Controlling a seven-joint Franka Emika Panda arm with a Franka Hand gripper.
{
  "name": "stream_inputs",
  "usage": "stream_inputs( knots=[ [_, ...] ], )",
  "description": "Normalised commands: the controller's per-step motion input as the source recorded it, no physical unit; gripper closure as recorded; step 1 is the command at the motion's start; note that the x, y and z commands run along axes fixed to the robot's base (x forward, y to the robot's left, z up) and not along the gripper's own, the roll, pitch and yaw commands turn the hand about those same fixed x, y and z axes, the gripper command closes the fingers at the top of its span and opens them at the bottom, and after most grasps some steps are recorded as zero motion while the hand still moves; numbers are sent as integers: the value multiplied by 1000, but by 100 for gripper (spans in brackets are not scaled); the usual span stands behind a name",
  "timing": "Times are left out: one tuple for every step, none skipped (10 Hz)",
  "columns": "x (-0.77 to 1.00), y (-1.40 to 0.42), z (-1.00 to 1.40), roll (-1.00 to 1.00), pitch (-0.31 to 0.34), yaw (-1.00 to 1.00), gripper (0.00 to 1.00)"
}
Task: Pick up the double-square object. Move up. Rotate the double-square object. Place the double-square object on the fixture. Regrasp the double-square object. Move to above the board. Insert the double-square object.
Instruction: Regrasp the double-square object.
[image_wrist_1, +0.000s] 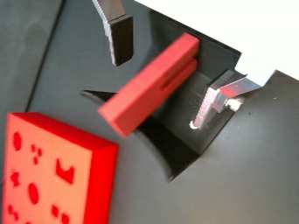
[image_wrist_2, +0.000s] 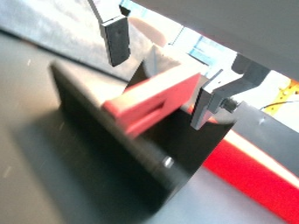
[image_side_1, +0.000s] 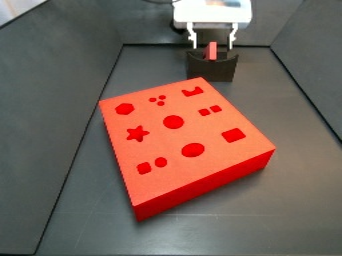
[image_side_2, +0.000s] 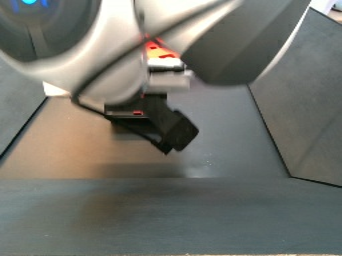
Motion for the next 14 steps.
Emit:
stream_inputs(
  knots=[
    [-43,1,905,33,37,42,0],
    [-37,5,662,35,61,30,0],
    [-33,4,478,39,76,20,0],
    [-32,3,295,42,90,6,0],
    [-90,-949,1000,1000,69,23,0],
    [-88,-1000,990,1000,65,22,0],
    [-118,-1000,968,1000,54,21,0],
    [-137,-1000,939,1000,48,20,0],
    [-124,-911,780,1000,42,19,0],
    [-80,-693,490,1000,40,19,0],
    [-55,-506,254,1000,39,19,0],
    [-41,-382,110,1000,38,19,0],
    [-23,-68,39,1000,35,20,0],
    [-26,-22,50,1000,36,20,0]
  ],
)
